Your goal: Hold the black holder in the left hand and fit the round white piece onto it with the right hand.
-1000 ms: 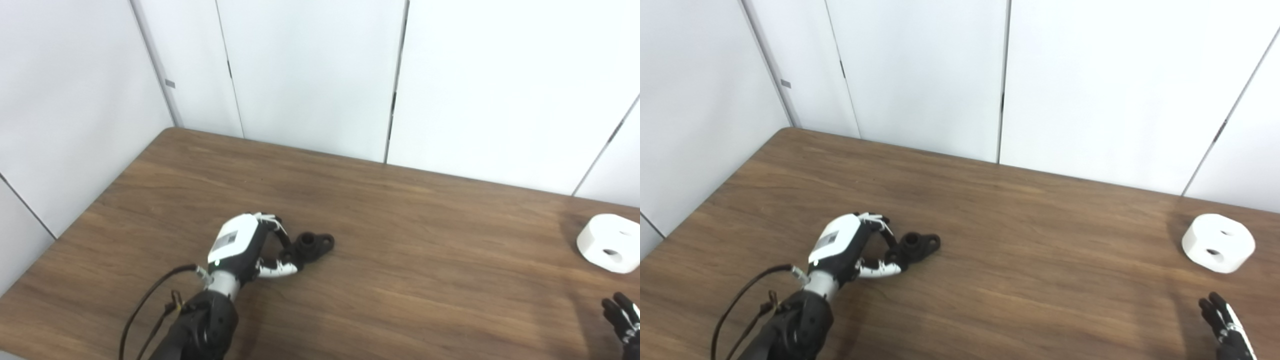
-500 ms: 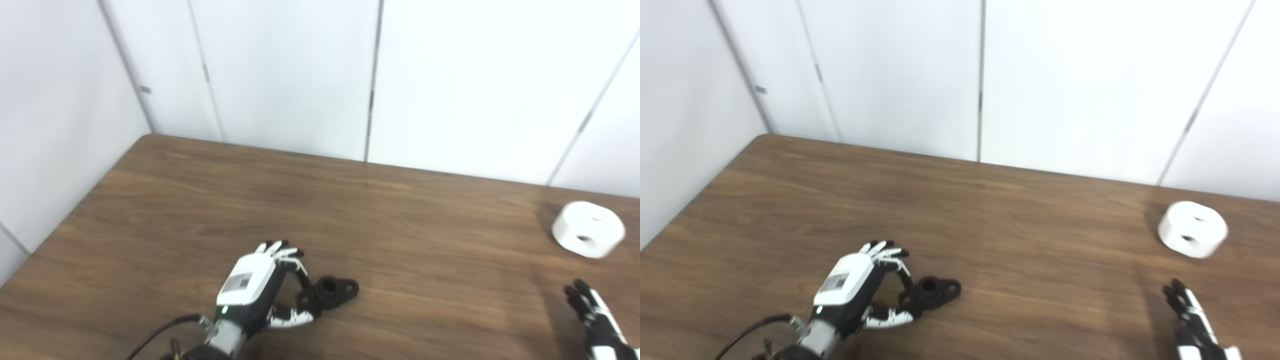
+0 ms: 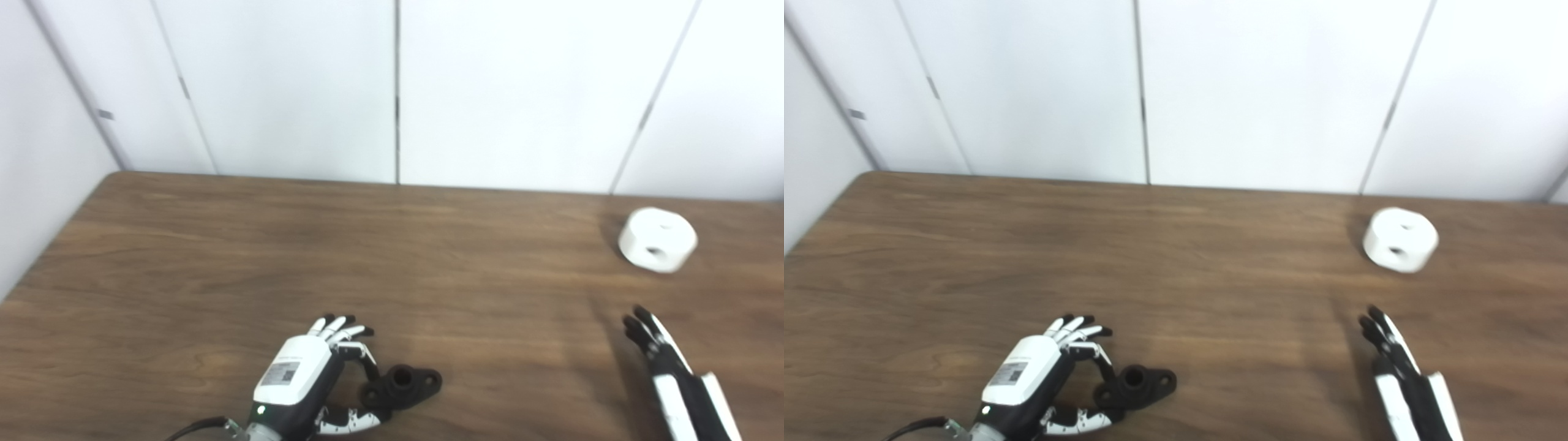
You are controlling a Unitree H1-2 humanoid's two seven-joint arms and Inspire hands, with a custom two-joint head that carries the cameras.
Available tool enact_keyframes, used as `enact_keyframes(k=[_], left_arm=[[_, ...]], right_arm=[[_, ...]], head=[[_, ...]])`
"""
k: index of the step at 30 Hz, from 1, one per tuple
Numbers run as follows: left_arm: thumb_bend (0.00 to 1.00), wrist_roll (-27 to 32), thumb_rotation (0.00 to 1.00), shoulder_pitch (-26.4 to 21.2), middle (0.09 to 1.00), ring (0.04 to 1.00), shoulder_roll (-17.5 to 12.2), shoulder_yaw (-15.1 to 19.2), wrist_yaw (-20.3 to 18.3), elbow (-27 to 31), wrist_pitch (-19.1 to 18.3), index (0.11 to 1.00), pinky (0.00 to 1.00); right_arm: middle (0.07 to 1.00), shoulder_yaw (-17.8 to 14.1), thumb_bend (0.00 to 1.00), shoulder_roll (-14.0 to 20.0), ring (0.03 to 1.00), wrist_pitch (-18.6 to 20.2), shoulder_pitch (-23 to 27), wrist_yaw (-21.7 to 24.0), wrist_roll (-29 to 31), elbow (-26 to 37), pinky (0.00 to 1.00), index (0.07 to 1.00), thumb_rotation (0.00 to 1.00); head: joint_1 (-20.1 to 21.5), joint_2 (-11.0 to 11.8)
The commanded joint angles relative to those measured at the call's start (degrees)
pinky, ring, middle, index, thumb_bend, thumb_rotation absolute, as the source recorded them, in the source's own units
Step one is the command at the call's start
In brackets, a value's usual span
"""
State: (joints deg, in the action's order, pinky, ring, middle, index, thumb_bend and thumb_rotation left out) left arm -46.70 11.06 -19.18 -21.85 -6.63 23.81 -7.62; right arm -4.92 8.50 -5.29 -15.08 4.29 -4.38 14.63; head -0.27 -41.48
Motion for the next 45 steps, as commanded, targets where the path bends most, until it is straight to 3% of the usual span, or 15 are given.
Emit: enact_keyframes(k=[1, 5, 20, 24, 28, 33, 39, 42, 45], left_arm=[[0.51, 0.6, 0.04, 0.8, 0.871, 0.965, -0.1, -2.1, -3.6, -1.1, 1.9, 0.49, 1.0], [0.51, 0.7, 0.04, 0.6, 0.865, 0.959, 0.8, -2.7, -3.6, -1.8, 2.2, 0.489, 1.0], [0.51, -0.7, 0.04, -0.5, 0.851, 0.932, 4.6, -1.3, 2.0, -7.7, 4.6, 0.49, 1.0], [0.51, -0.5, 0.04, -1.5, 0.844, 0.924, 4.8, -0.6, 3.4, -9.4, 5.6, 0.49, 0.98], [0.51, -0.1, 0.04, -2.5, 0.84, 0.919, 4.8, 0.1, 3.4, -10.4, 6.0, 0.49, 0.97], [0.51, 0.3, 0.04, -2.7, 0.834, 0.914, 4.7, 0.4, 4.0, -11.3, 7.2, 0.489, 0.96], [0.52, 0.4, 0.04, -3.0, 0.826, 0.904, 4.9, 0.7, 5.2, -12.3, 8.6, 0.488, 0.94], [0.52, 0.2, 0.04, -3.4, 0.828, 0.907, 4.8, 0.6, 5.0, -12.7, 8.9, 0.488, 0.94], [0.52, 0.1, 0.04, -3.8, 0.828, 0.905, 5.0, 0.6, 4.9, -13.3, 9.0, 0.488, 0.94]], right_arm=[[0.908, 0.3, 0.53, -0.9, 0.928, 0.4, -0.4, -0.7, -0.2, 2.3, 1.0, 0.937, 1.0], [0.906, 0.8, 0.55, -1.0, 0.923, 1.8, -0.5, -1.4, -1.0, 3.2, 0.99, 0.934, 1.0], [0.906, 1.6, 0.53, -0.7, 0.928, 2.9, 0.1, -2.2, 0.0, 3.5, 0.99, 0.937, 1.0], [0.906, 2.4, 0.54, -0.6, 0.927, 2.9, 0.3, -2.8, -3.0, 3.6, 0.94, 0.937, 0.89], [0.907, 2.8, 0.55, -0.6, 0.928, 3.9, 0.6, -3.4, -5.2, 3.9, 0.94, 0.94, 0.82], [0.919, 2.8, 0.59, 0.1, 0.945, 5.8, 1.1, -3.7, -6.9, 5.5, 0.96, 0.946, 0.65], [0.918, 0.9, 0.66, 1.7, 0.946, 8.1, 3.2, -4.2, -7.9, 7.1, 0.97, 0.939, 0.46], [0.918, -0.7, 0.7, 2.8, 0.949, 9.5, 4.9, -3.8, -7.2, 7.8, 0.99, 0.929, 0.41], [0.927, -2.1, 0.73, 4.6, 0.934, 12.1, 7.2, -3.8, -8.7, 8.7, 0.93, 0.914, 0.39]], head=[[0.6, -0.3], [1.8, -0.8], [4.4, -0.7], [5.6, -0.3], [7.3, 0.3], [9.5, 1.3], [11.2, 2.0], [11.7, 2.4], [12.2, 2.9]])
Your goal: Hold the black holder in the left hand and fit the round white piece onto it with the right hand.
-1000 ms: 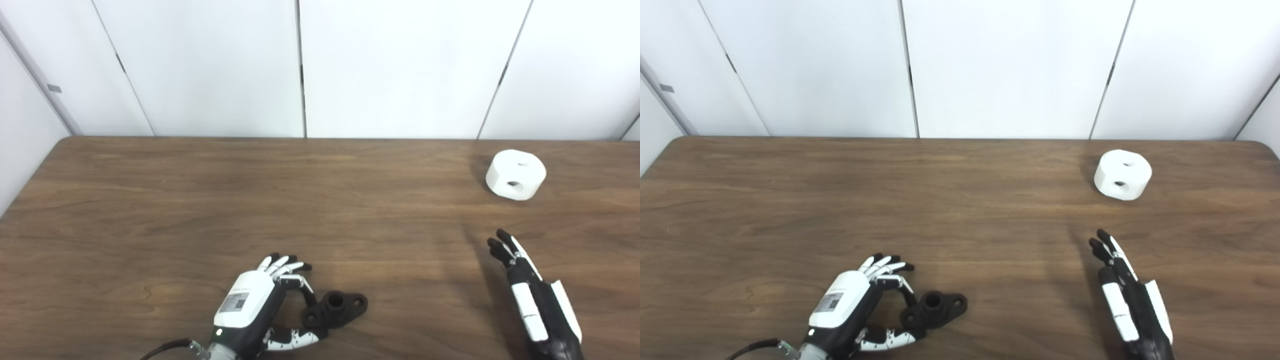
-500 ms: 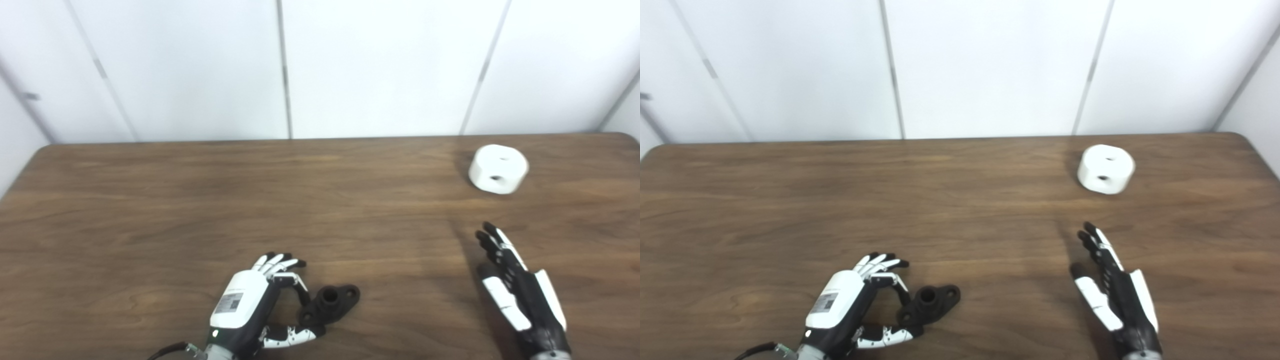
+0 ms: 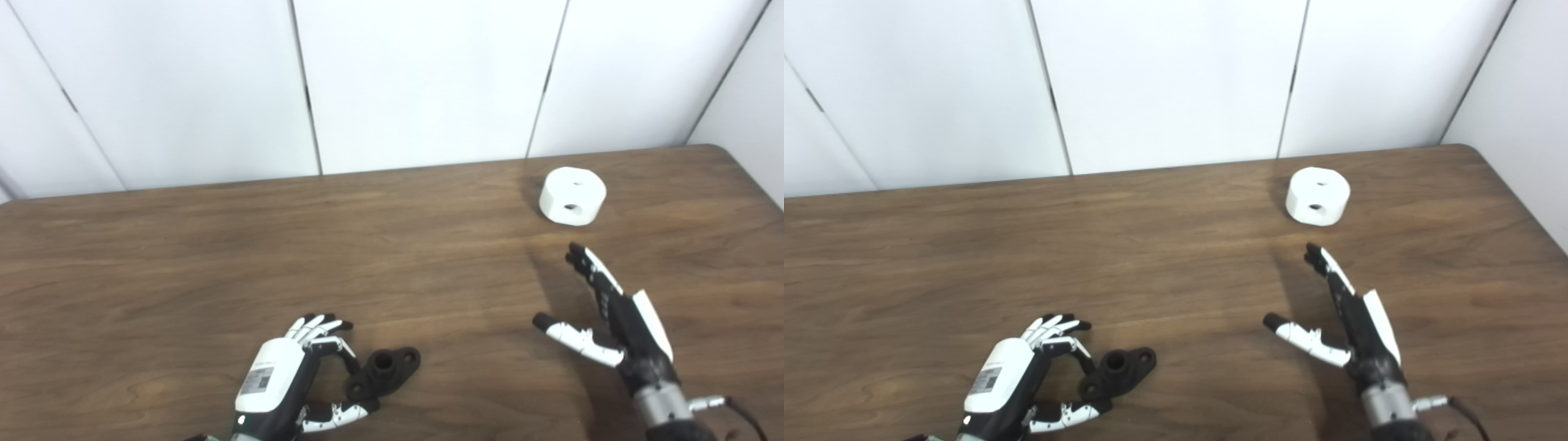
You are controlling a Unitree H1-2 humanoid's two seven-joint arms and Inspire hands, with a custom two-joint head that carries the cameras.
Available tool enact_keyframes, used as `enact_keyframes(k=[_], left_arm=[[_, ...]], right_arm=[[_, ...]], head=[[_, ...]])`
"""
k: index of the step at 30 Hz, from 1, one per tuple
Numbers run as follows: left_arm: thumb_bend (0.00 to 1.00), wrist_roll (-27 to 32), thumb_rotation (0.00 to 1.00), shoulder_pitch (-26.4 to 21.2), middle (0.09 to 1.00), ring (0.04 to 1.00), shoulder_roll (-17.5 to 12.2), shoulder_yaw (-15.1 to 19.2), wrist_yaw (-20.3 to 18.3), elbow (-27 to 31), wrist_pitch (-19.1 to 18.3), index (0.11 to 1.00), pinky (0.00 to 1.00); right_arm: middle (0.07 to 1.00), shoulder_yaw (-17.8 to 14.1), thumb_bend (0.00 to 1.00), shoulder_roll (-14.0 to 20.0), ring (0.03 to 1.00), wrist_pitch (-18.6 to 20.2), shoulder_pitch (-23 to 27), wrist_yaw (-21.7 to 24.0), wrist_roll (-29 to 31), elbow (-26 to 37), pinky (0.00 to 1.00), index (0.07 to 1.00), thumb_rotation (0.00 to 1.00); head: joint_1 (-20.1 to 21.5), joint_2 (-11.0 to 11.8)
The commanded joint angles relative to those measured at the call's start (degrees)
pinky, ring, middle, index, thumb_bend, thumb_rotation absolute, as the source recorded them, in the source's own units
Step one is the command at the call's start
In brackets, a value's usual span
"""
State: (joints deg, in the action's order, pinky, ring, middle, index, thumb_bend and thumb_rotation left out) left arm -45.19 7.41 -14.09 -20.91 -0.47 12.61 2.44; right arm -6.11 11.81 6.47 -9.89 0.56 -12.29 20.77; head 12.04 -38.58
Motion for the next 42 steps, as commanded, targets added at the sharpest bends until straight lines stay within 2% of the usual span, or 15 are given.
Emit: enact_keyframes(k=[1, 3, 7, 8, 12, 18, 22, 25, 32, 37, 42], left_arm=[[0.52, -1.5, 0.04, -0.2, 0.827, 0.903, 0.0, -0.4, -1.3, -2.1, -1.1, 0.488, 0.94], [0.52, -1.5, 0.04, -0.2, 0.823, 0.899, 0.0, -0.4, -1.2, -2.4, -0.9, 0.488, 0.93], [0.52, -1.2, 0.04, -0.4, 0.819, 0.895, -0.2, -0.3, -1.1, -2.7, -0.4, 0.488, 0.92], [0.52, -1.3, 0.04, -0.4, 0.822, 0.896, -0.4, -0.2, -1.3, -2.6, -0.6, 0.488, 0.92], [0.52, -1.1, 0.04, -0.4, 0.822, 0.895, -0.7, -0.1, -1.5, -2.2, -0.4, 0.488, 0.92], [0.52, -1.0, 0.04, -0.2, 0.817, 0.893, -1.2, 0.2, -1.9, -2.0, -0.4, 0.488, 0.91], [0.52, -0.3, 0.04, -0.1, 0.818, 0.896, -1.5, 0.4, -2.1, -1.9, -0.3, 0.488, 0.91], [0.52, 0.1, 0.04, 0.2, 0.815, 0.89, -1.5, 0.5, -1.8, -2.0, 0.1, 0.488, 0.91], [0.52, 0.2, 0.04, 0.7, 0.817, 0.893, -1.5, 0.6, -1.8, -1.9, 0.7, 0.488, 0.91], [0.52, 0.1, 0.04, 0.8, 0.817, 0.893, -1.4, 0.6, -1.5, -2.0, 1.1, 0.488, 0.91], [0.52, 0.0, 0.04, 0.9, 0.818, 0.895, -1.2, 0.7, -1.7, -1.8, 0.8, 0.488, 0.91]], right_arm=[[0.922, -1.3, 0.74, 2.0, 0.923, 1.8, 2.8, 0.0, -1.6, 3.2, 0.91, 0.904, 0.4], [0.911, -1.9, 0.77, 3.5, 0.903, 4.4, 4.5, 0.3, -2.9, 4.0, 0.87, 0.889, 0.41], [0.922, -3.2, 0.79, 6.8, 0.918, 7.8, 8.7, 1.6, -2.9, 3.9, 0.9, 0.887, 0.38], [0.933, -3.4, 0.78, 7.5, 0.939, 8.6, 9.9, 1.9, -2.7, 3.8, 0.94, 0.889, 0.36], [0.931, -3.7, 0.8, 9.9, 0.953, 10.6, 14.0, 2.2, -3.9, 2.6, 0.99, 0.884, 0.36], [0.942, -3.3, 0.81, 11.8, 0.962, 13.2, 19.2, 2.3, -5.5, 0.4, 0.97, 0.876, 0.35], [0.963, -1.5, 0.82, 13.8, 0.978, 14.4, 23.3, 2.2, -10.4, -2.8, 0.99, 0.866, 0.4], [0.981, -1.2, 0.82, 15.2, 0.994, 13.7, 25.8, 2.3, -11.3, -6.0, 1.0, 0.854, 0.38], [1.0, 0.5, 0.86, 18.3, 0.995, 15.2, 31.2, 3.8, -12.4, -12.9, 0.92, 0.842, 0.35], [1.0, 3.8, 0.89, 21.2, 1.0, 18.1, 35.4, 6.6, -14.9, -17.3, 0.92, 0.824, 0.32], [1.0, 8.0, 0.93, 24.8, 1.0, 20.2, 39.5, 11.6, -17.8, -21.1, 0.93, 0.827, 0.33]], head=[[-0.1, 0.0], [0.5, 0.6], [2.1, 1.2], [2.9, 1.4], [4.7, 2.3], [7.2, 3.6], [7.8, 4.0], [7.6, 4.6], [7.5, 4.9], [7.3, 5.0], [7.3, 4.9]])
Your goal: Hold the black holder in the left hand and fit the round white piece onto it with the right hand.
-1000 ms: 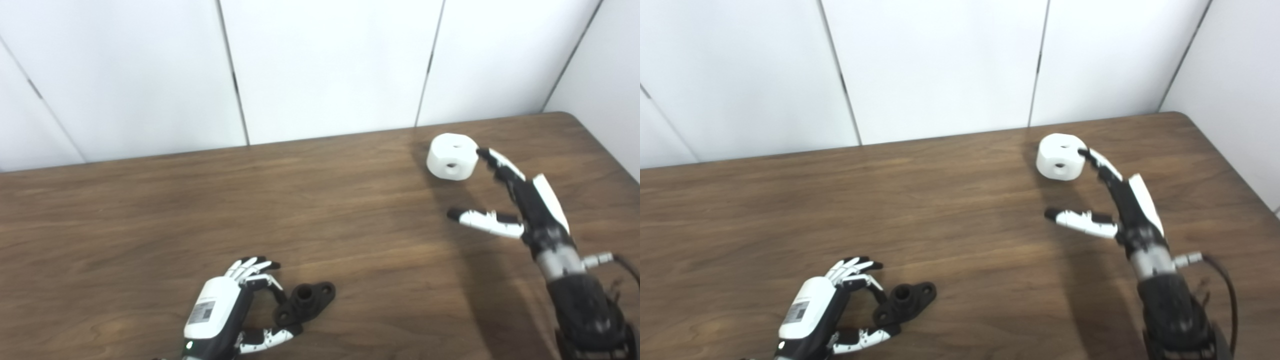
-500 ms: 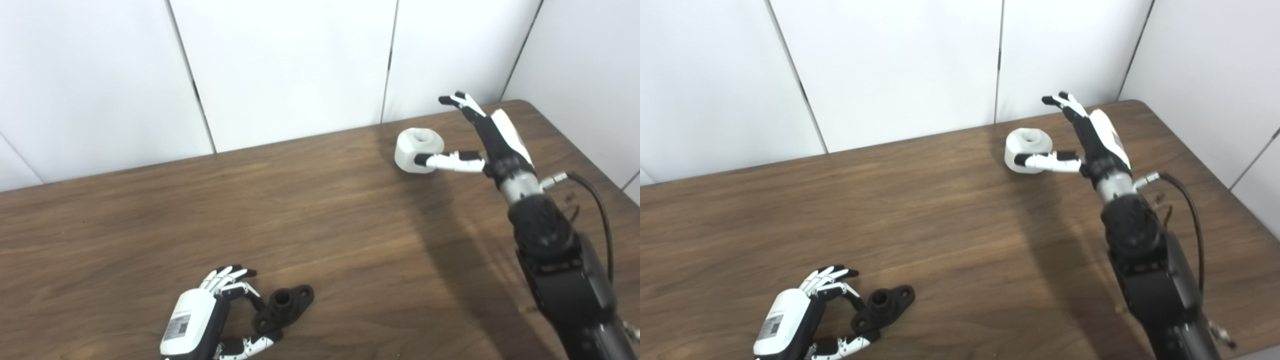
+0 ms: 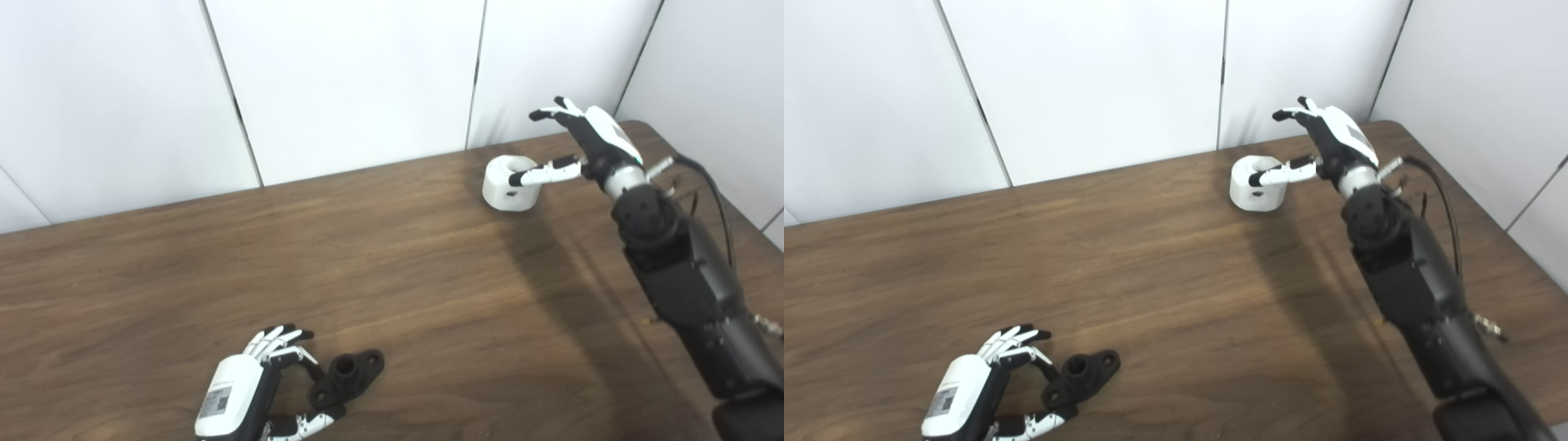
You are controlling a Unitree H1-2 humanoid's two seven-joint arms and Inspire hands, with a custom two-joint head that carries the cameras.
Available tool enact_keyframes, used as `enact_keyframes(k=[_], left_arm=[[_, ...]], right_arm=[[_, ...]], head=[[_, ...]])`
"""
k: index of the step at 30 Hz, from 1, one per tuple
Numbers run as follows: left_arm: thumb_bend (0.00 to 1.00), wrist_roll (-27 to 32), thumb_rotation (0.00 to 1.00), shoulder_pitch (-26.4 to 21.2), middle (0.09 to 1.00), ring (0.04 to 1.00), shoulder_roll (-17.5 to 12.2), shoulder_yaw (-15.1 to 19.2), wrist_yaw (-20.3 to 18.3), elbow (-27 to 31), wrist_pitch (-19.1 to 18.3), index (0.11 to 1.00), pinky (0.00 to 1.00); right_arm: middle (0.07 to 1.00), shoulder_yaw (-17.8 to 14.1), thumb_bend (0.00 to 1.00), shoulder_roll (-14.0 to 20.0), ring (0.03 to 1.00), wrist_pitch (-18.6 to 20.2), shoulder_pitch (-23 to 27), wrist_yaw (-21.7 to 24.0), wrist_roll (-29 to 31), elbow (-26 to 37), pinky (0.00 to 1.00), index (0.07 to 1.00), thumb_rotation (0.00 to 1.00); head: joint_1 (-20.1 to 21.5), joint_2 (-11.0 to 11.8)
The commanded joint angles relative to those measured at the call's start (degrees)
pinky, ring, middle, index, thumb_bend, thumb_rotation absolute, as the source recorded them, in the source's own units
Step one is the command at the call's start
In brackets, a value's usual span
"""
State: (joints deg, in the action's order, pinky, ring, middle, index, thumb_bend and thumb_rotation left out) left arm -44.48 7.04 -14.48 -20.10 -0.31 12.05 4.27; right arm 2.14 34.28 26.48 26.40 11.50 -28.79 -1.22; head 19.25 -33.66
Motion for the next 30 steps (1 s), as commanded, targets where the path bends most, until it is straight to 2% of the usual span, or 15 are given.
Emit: enact_keyframes(k=[1, 7, 15, 22, 30], left_arm=[[0.52, -0.7, 0.04, 1.3, 0.818, 0.895, -0.8, -0.2, -1.8, -1.2, -1.0, 0.488, 0.91], [0.52, -1.0, 0.04, 1.4, 0.817, 0.894, -0.8, -0.2, -2.1, -0.9, -1.2, 0.488, 0.91], [0.52, -0.9, 0.04, 1.4, 0.814, 0.893, -0.7, -0.1, -2.3, -0.5, -1.5, 0.488, 0.91], [0.52, -0.8, 0.04, 1.4, 0.813, 0.89, -0.7, 0.1, -2.8, 0.0, -1.9, 0.488, 0.91], [0.52, -0.5, 0.04, 1.4, 0.813, 0.889, -0.7, 0.4, -3.1, -0.1, -1.9, 0.488, 0.91]], right_arm=[[1.0, 0.0, 0.93, 2.6, 1.0, 0.3, 3.8, 2.0, -1.7, 0.4, 0.94, 0.825, 0.33], [1.0, -1.4, 0.97, 2.0, 1.0, 0.4, 5.6, 10.2, -5.5, -0.7, 1.0, 0.826, 0.32], [1.0, -2.5, 0.99, 0.1, 1.0, 0.4, 6.9, 14.0, -10.2, -1.9, 0.99, 0.84, 0.33], [1.0, -1.9, 1.0, 0.4, 1.0, 0.4, 8.3, 19.2, -14.1, -2.8, 0.99, 0.82, 0.39], [1.0, -2.1, 1.0, -0.8, 1.0, 0.4, 9.4, 19.6, -15.3, -5.0, 0.98, 0.822, 0.37]], head=[[0.0, -0.1], [-0.2, -0.2], [-0.3, -0.3], [-0.3, -0.6], [-0.2, -0.4]])
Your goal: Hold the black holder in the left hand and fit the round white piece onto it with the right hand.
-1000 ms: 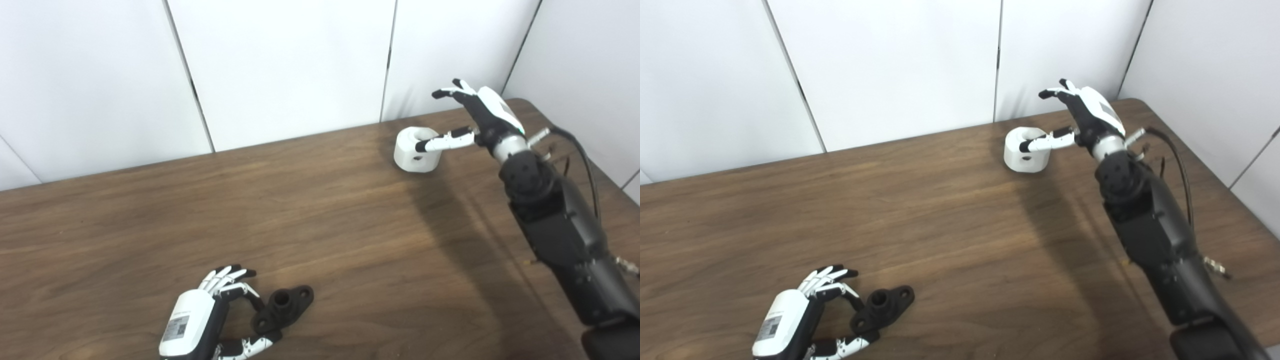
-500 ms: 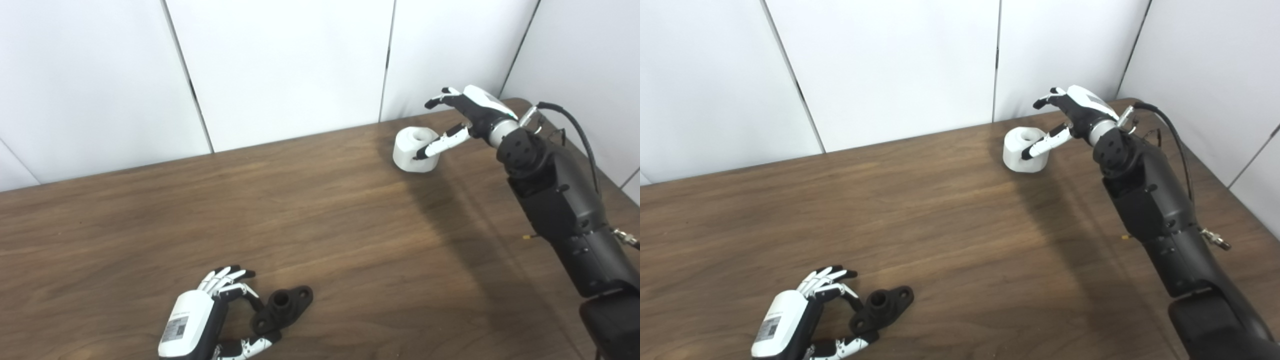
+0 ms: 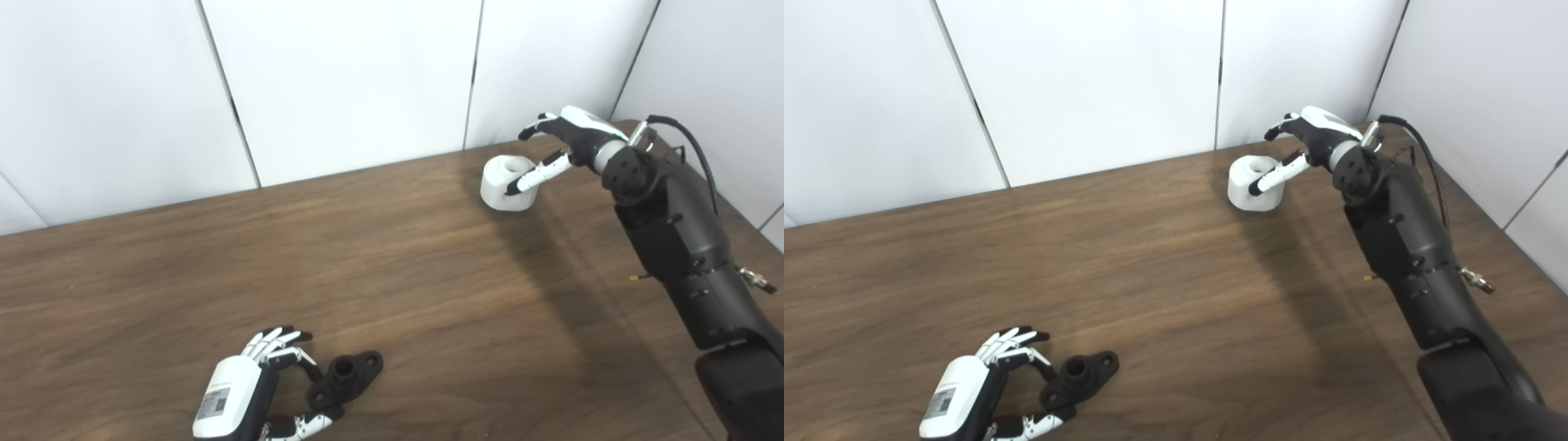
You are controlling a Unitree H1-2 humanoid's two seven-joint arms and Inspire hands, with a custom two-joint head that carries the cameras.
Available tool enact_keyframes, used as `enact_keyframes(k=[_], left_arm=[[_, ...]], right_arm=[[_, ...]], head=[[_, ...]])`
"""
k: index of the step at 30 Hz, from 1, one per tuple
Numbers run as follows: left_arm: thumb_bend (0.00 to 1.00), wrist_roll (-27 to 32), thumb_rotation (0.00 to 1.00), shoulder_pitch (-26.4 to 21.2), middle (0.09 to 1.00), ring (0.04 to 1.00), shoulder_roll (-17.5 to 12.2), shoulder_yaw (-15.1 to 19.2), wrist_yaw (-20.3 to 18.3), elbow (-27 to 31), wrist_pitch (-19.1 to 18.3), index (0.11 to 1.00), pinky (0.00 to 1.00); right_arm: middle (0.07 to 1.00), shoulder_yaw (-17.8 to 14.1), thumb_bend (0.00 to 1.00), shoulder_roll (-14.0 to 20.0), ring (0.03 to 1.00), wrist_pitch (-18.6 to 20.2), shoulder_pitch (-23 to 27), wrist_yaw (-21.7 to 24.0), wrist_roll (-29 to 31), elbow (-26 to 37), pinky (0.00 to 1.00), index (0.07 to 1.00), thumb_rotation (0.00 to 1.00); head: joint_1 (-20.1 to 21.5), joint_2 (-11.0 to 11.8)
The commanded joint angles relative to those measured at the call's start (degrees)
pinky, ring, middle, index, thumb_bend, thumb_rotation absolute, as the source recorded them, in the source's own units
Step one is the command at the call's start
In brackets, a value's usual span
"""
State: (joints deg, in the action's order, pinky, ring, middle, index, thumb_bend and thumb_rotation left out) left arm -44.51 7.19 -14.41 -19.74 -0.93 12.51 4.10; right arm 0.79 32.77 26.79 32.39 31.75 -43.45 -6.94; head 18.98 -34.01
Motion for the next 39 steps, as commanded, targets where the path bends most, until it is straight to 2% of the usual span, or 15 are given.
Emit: enact_keyframes(k=[1, 13, 24, 39], left_arm=[[0.52, -0.4, 0.04, 1.2, 0.813, 0.89, -0.8, 0.0, -2.6, -0.5, -1.8, 0.488, 0.91], [0.52, -0.1, 0.04, 1.3, 0.815, 0.893, -0.9, 0.1, -2.1, -0.8, -1.1, 0.488, 0.91], [0.52, -0.6, 0.04, 1.3, 0.814, 0.89, -0.9, 0.1, -2.3, -0.4, -1.4, 0.488, 0.9], [0.52, -0.5, 0.04, 1.2, 0.814, 0.887, -0.8, 0.2, -3.1, 0.2, -2.0, 0.488, 0.9]], right_arm=[[1.0, -0.6, 1.0, 0.6, 1.0, 0.1, 3.6, -0.8, -0.6, 0.4, 0.99, 0.822, 0.37], [1.0, 2.7, 1.0, 0.8, 1.0, 0.1, 5.3, -2.0, -0.4, -3.5, 0.99, 0.808, 0.35], [0.997, 4.5, 0.96, 0.9, 1.0, 0.0, 5.3, -2.9, -0.1, -4.4, 0.99, 0.781, 0.32], [0.973, 3.9, 0.93, 0.9, 1.0, 0.1, 4.7, -4.2, 1.5, -3.9, 1.0, 0.723, 0.3]], head=[[0.0, -0.1], [0.0, 0.0], [-0.1, -0.3], [0.0, -0.7]])
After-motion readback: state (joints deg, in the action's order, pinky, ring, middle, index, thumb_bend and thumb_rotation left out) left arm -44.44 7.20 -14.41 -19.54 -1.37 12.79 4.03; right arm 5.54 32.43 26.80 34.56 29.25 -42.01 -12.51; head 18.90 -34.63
